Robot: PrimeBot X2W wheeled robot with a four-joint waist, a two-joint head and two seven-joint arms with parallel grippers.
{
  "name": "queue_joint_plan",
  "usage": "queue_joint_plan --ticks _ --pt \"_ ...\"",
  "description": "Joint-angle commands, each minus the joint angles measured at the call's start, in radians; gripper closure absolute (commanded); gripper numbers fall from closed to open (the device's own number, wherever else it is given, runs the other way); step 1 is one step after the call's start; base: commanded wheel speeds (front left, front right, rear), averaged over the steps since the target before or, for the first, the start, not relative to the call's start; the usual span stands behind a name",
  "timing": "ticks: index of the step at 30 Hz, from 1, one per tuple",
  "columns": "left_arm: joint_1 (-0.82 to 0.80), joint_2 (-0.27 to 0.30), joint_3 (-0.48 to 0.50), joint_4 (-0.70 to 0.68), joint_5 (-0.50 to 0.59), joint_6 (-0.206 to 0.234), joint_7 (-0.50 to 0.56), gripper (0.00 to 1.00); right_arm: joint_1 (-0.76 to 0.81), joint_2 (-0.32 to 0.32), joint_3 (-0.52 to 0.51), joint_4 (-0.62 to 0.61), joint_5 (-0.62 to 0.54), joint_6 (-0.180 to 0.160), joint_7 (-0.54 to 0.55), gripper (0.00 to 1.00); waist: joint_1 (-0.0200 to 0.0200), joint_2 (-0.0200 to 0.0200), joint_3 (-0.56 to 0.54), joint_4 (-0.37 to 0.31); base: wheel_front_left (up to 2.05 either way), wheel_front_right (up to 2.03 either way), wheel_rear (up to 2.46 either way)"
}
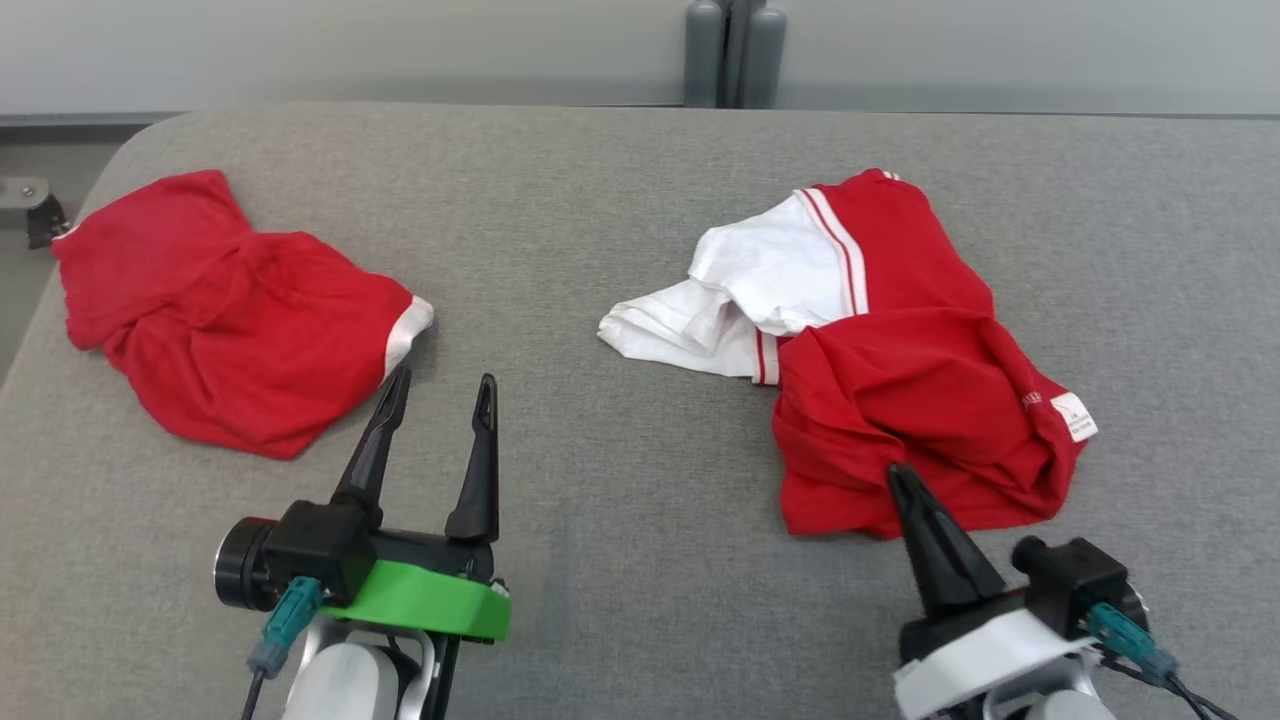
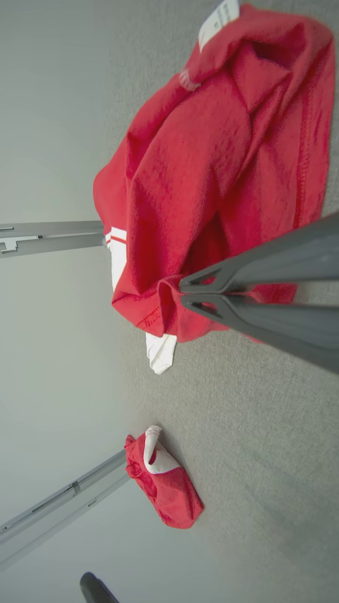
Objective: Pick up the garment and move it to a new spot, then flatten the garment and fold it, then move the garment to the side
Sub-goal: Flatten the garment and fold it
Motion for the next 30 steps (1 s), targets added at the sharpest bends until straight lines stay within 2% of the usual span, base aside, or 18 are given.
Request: queue_joint_plan --ticks 1,8,14,15,17,20,22,25,30 --pt "0.012 0.001 0.000 0.005 0.012 -0.005 0.000 0.00 0.035 -0.008 -0.044 -0.008 -0.014 -0.001 -0.001 1.00 0.0000 -0.0001 -0.023 -0.087 0.00 0.00 0.00" --pt "0.002 0.002 -0.015 0.016 0.016 -0.011 0.000 0.00 0.092 0.022 -0.313 0.043 -0.109 -0.001 -0.001 1.00 0.0000 -0.0001 -0.019 -0.143 0.00 0.00 0.00" --pt "-0.009 0.002 -0.026 0.022 0.016 -0.015 0.000 0.00 0.049 0.026 -0.469 0.207 -0.109 -0.001 -0.001 1.00 0.0000 -0.0001 -0.015 -0.144 0.00 0.00 0.00" --pt "-0.012 0.002 -0.031 0.023 0.015 -0.016 0.000 0.00 0.032 0.028 -0.484 0.245 -0.099 -0.001 -0.001 0.91 0.0000 -0.0001 -0.013 -0.140 0.00 0.00 0.00" --pt "-0.010 0.002 -0.033 0.026 0.014 -0.016 0.000 0.00 -0.005 0.032 -0.499 0.281 -0.111 -0.001 -0.001 0.00 0.0000 -0.0001 -0.013 -0.133 0.00 0.00 0.00" --pt "-0.011 0.002 -0.035 0.031 0.006 -0.012 0.000 0.00 -0.034 0.028 -0.488 0.266 -0.100 -0.001 -0.001 0.00 0.0000 -0.0001 -0.010 -0.119 0.00 0.00 0.00" --pt "-0.015 0.002 -0.036 0.031 0.000 -0.009 0.000 0.00 -0.051 0.028 -0.475 0.207 -0.092 -0.001 -0.001 0.00 0.0000 -0.0001 -0.008 -0.110 0.00 0.00 0.00" --pt "-0.019 0.002 -0.039 0.029 -0.006 -0.005 0.000 0.00 -0.060 0.031 -0.408 0.074 -0.060 -0.001 -0.001 0.00 0.0000 -0.0001 -0.006 -0.095 0.00 0.00 0.00" --pt "-0.024 0.002 -0.041 0.018 -0.011 0.000 0.000 0.00 -0.034 0.029 -0.273 -0.121 -0.115 -0.001 -0.001 0.00 0.0000 -0.0001 -0.006 -0.074 0.00 0.00 0.00"
